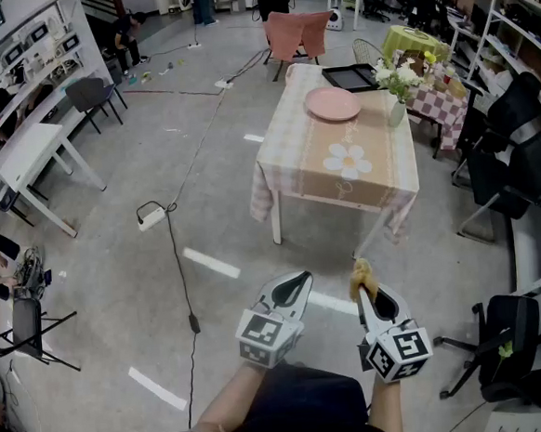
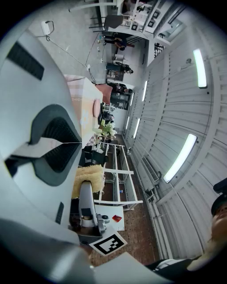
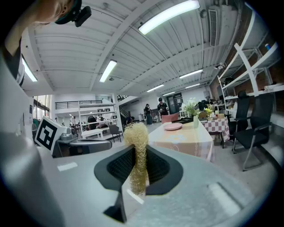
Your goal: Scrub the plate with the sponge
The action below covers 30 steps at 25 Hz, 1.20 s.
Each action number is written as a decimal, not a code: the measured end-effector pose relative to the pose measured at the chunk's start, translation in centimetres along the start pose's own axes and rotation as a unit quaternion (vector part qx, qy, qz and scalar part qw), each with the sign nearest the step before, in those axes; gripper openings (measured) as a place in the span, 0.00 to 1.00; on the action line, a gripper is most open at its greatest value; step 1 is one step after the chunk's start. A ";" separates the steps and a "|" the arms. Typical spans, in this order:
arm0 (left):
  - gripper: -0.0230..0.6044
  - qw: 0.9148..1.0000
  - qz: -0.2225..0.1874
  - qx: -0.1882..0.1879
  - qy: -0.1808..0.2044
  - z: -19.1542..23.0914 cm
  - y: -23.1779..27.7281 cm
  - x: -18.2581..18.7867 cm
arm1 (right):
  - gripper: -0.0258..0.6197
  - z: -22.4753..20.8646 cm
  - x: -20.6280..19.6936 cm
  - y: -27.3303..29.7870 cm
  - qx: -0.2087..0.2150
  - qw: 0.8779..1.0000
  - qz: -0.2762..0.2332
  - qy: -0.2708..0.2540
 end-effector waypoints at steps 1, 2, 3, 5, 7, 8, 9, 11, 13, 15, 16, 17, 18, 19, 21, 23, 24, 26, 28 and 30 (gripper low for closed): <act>0.06 1.000 0.002 0.000 0.001 -0.2 0.0 0.1 | 0.13 -0.1 -0.1 -0.1 -0.001 1.000 0.001 -0.002; 0.06 1.000 0.004 0.000 0.001 -0.3 0.0 0.1 | 0.13 -0.1 -0.1 -0.2 -0.002 1.000 0.003 -0.004; 0.06 1.000 0.005 0.001 0.002 -0.4 -0.1 0.2 | 0.13 -0.2 -0.2 -0.2 -0.003 1.000 0.004 -0.005; 0.06 1.000 0.005 0.001 0.002 -0.4 -0.1 0.2 | 0.13 -0.1 -0.2 -0.2 -0.004 1.000 0.004 -0.001; 0.06 1.000 0.002 0.000 0.006 -0.3 -0.2 0.3 | 0.14 -0.1 -0.1 -0.1 0.000 1.000 -0.001 0.012; 0.06 1.000 0.000 0.001 0.010 -0.2 -0.2 0.3 | 0.14 -0.1 0.0 0.0 0.003 1.000 -0.004 0.019; 0.06 1.000 -0.001 0.001 0.012 -0.1 -0.2 0.3 | 0.14 -0.1 0.0 0.1 0.005 1.000 -0.005 0.023; 0.06 1.000 -0.001 0.002 0.006 0.1 0.0 0.0 | 0.15 0.0 0.1 0.4 0.008 1.000 -0.003 0.022; 0.06 1.000 0.001 0.001 0.000 0.3 0.6 -0.1 | 0.15 -0.2 0.0 0.7 0.008 1.000 0.004 0.019; 0.06 1.000 0.003 0.002 0.002 0.5 1.5 -0.1 | 0.15 -0.9 -0.1 1.2 0.007 1.000 0.011 0.020; 0.06 1.000 0.004 0.002 0.003 0.6 2.0 -0.1 | 0.15 -1.3 -0.1 1.5 0.007 1.000 0.015 0.021; 0.06 1.000 0.005 0.002 0.002 0.8 2.5 0.0 | 0.15 -1.6 -0.1 1.8 0.007 1.000 0.019 0.022; 0.06 1.000 0.006 0.001 -0.001 1.1 3.0 0.0 | 0.15 -1.9 -0.1 2.3 0.007 0.999 0.021 0.022; 0.06 1.000 0.007 0.001 -0.003 1.5 3.5 0.1 | 0.15 -2.2 0.0 2.9 0.007 0.999 0.023 0.022; 0.06 1.000 0.009 0.001 -0.005 2.5 4.6 0.5 | 0.15 -2.6 0.4 4.3 0.007 0.999 0.025 0.022; 0.06 1.000 0.009 0.002 -0.004 3.7 5.8 1.0 | 0.15 -3.1 1.0 6.0 0.009 0.999 0.028 0.021; 0.06 1.000 0.007 0.002 -0.002 4.3 6.5 1.2 | 0.15 -3.4 1.3 6.8 0.010 0.999 0.028 0.020; 0.06 1.000 0.003 0.001 0.005 5.5 7.9 1.7 | 0.15 -4.1 2.1 8.5 0.011 0.999 0.026 0.021; 0.06 1.000 0.001 0.002 0.009 6.9 9.1 2.2 | 0.15 -4.8 2.9 10.1 0.011 0.999 0.024 0.025; 0.06 1.000 0.002 0.003 0.007 8.3 10.3 2.7 | 0.15 -5.3 3.7 11.8 0.012 0.999 0.022 0.028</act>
Point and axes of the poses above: the fingertips, and each gripper's own axes: y forward along the fingers, z to its left, x out of its top, the point moved 3 cm from there along -y, backward along the fingers, and after that the axes turned 6 degrees about y, right-handed, at the moved point
